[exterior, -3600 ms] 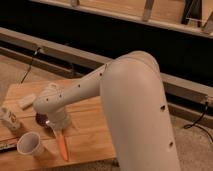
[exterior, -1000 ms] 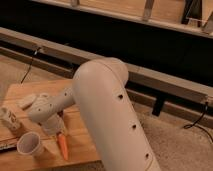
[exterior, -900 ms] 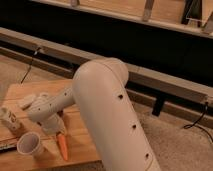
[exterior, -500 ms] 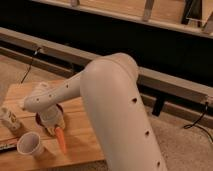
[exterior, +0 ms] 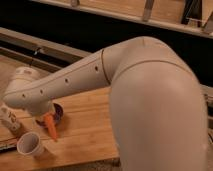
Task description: Place the pepper in the ceramic cup
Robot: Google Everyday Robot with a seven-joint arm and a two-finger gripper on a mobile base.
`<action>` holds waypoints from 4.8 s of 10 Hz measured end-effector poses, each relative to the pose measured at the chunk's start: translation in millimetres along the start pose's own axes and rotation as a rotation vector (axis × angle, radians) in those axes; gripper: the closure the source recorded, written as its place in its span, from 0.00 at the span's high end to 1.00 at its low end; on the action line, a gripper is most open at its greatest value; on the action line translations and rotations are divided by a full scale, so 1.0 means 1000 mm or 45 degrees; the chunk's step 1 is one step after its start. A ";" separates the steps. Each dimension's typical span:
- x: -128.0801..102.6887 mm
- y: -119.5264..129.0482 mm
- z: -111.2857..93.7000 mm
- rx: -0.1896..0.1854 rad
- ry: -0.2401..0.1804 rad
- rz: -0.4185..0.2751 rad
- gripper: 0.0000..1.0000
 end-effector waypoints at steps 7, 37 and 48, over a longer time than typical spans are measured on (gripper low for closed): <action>0.007 0.045 -0.035 -0.305 -0.350 -0.151 0.00; -0.010 0.143 0.037 -0.513 -0.412 -0.622 0.06; 0.001 0.141 0.049 -0.525 -0.359 -0.686 0.80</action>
